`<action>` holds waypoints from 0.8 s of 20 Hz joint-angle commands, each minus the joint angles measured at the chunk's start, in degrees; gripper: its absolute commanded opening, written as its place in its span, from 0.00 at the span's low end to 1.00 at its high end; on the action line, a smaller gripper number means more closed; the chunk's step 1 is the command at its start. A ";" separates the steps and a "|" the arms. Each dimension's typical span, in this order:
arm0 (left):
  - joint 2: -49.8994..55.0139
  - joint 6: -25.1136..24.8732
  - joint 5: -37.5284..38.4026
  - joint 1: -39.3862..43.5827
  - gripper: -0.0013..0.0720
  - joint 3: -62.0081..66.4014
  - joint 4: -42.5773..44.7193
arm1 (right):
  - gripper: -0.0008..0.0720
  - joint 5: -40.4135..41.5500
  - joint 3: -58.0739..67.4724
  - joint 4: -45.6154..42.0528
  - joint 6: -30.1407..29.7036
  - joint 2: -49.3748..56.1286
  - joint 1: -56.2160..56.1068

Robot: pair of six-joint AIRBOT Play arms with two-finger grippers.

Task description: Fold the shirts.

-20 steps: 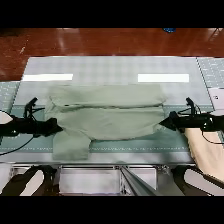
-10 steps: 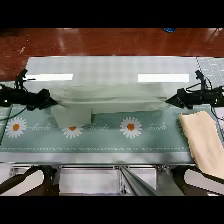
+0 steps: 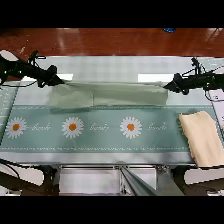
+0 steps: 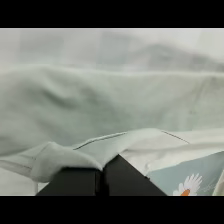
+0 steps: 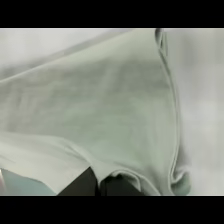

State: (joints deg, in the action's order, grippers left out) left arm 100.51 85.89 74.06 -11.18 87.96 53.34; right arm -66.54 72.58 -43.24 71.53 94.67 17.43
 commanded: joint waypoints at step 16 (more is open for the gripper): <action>-20.20 4.00 -18.78 -2.56 0.71 -5.77 17.16 | 0.58 -5.38 4.35 -12.22 6.16 1.66 9.94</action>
State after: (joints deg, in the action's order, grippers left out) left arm 91.70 89.41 70.37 -15.75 92.60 68.40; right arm -73.25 81.03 -54.76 76.71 96.88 27.38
